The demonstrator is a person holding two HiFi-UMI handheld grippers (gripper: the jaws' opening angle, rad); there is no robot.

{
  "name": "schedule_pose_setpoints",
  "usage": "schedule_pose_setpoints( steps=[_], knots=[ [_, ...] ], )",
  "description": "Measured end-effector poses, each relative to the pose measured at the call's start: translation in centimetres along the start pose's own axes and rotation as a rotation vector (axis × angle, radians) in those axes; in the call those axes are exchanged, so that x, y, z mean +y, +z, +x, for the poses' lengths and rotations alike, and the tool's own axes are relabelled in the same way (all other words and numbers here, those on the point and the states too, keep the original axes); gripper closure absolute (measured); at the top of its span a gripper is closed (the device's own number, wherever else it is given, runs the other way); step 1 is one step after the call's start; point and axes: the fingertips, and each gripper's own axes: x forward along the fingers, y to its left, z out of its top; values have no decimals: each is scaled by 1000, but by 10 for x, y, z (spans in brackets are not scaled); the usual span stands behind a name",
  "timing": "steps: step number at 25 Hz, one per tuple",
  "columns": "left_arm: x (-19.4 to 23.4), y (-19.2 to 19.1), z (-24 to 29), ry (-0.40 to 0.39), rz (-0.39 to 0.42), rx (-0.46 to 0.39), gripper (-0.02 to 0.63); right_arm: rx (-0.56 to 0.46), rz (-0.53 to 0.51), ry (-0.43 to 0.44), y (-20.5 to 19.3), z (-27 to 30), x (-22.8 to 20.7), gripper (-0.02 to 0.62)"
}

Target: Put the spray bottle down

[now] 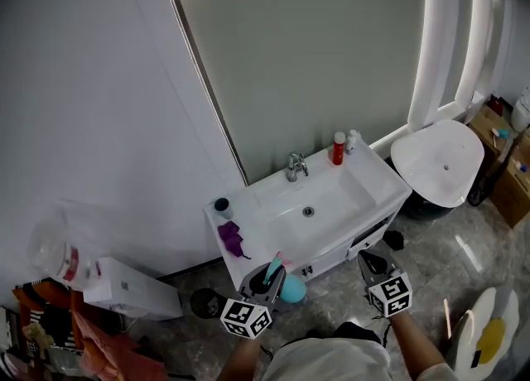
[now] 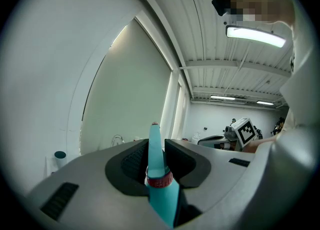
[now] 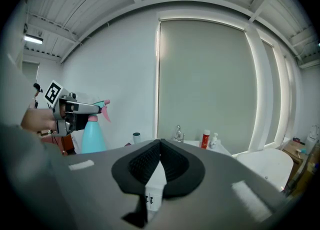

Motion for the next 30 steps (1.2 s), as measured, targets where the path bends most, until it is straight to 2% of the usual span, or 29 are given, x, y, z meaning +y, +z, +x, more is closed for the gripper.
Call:
schedule_pose_setpoints(
  steps=[7,22,30],
  knots=[
    [30,3,34,38,-17,8,511,37,13,37,-1,51,-25,584],
    [88,14,135,242,-59,-10,511,46,-90,286,37,195,-95,584],
    [108,18,188,349,-58,-11,511,67,-124,395,38,244,-134,584]
  ],
)
